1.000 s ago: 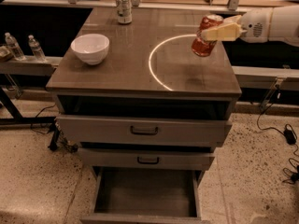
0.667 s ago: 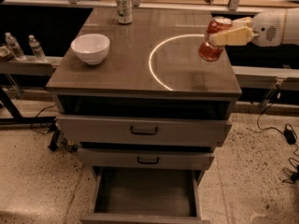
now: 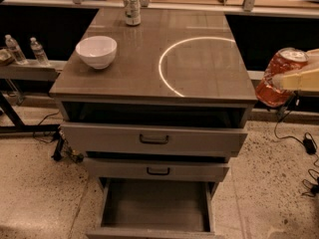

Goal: Place coke can into bottom drawer

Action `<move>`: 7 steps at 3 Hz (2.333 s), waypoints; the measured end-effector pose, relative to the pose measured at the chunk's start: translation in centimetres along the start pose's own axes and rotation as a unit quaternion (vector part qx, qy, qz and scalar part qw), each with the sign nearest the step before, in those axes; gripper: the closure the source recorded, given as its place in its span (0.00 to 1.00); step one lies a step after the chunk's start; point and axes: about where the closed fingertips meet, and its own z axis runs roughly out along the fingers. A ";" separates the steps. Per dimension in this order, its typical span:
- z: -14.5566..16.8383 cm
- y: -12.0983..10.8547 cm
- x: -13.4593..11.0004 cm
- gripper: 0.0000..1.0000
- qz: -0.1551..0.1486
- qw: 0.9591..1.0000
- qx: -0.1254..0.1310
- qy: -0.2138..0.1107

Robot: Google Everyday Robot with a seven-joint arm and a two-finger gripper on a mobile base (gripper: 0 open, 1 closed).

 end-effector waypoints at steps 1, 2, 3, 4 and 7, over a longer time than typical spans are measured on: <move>0.0 0.0 0.0 1.00 0.000 1.000 0.000 0.000; 0.4 0.9 1.1 1.00 0.005 1.000 -0.025 -0.003; 0.2 3.5 4.2 1.00 0.009 0.998 -0.067 -0.004; -1.4 7.7 10.6 1.00 0.002 0.995 -0.102 0.008; 1.0 16.4 21.7 1.00 0.005 0.985 -0.168 0.024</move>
Offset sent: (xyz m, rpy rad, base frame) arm -0.0210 0.0061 -0.0273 0.0517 0.0489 0.0925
